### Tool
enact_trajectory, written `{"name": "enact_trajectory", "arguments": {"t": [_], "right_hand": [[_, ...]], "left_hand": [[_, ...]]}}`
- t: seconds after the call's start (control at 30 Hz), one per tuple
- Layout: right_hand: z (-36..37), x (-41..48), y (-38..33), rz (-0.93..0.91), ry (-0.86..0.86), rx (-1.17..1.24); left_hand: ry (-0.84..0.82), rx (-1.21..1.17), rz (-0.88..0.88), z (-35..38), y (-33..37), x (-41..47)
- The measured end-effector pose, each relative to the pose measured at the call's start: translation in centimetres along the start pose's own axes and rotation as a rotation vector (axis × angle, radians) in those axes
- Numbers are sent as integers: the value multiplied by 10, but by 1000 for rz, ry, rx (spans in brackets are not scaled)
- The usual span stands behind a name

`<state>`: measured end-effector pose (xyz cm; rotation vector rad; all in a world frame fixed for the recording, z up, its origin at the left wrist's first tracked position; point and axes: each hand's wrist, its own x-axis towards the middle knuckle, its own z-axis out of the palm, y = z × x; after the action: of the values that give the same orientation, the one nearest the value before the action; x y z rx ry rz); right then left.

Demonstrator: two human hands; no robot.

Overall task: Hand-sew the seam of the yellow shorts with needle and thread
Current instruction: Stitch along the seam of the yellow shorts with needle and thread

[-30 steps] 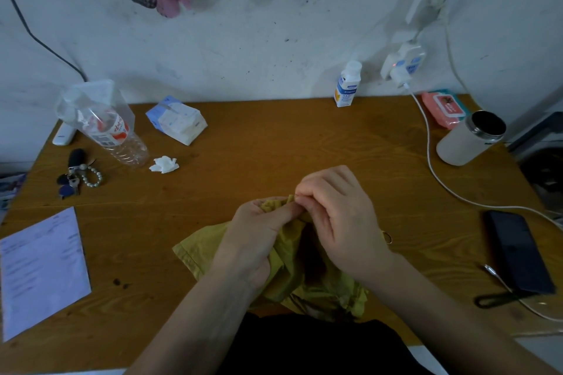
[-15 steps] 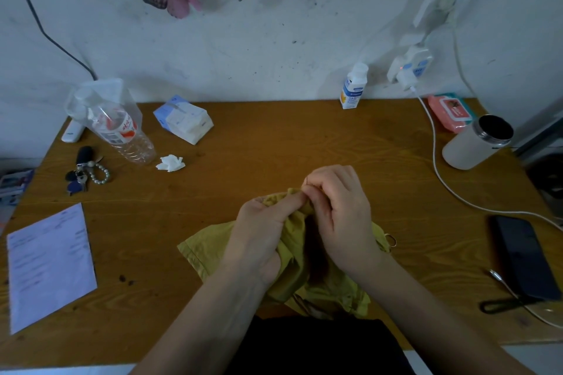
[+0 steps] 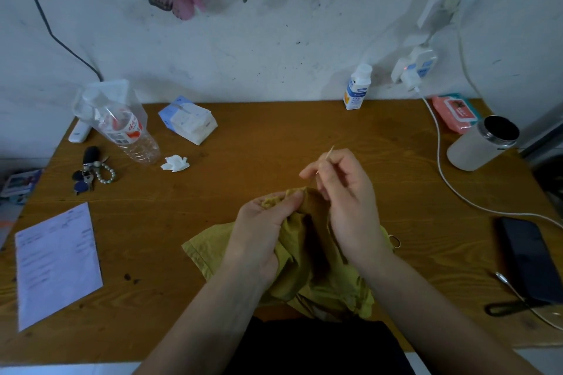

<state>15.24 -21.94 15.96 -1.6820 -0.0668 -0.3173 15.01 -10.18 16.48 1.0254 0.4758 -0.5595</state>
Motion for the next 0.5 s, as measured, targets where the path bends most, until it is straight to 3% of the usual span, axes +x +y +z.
{"name": "enact_trajectory", "arguments": {"t": [0.1,0.17,0.5], "right_hand": [[-10,8,-5,365,17,420],[-20,14,-6,509,69,589],[-89,28,5,560,371,831]], "left_hand": [[40,57,46,-8,1,0],[72,66,51,-15,4,0],[168,39,137,-40,16,10]]}}
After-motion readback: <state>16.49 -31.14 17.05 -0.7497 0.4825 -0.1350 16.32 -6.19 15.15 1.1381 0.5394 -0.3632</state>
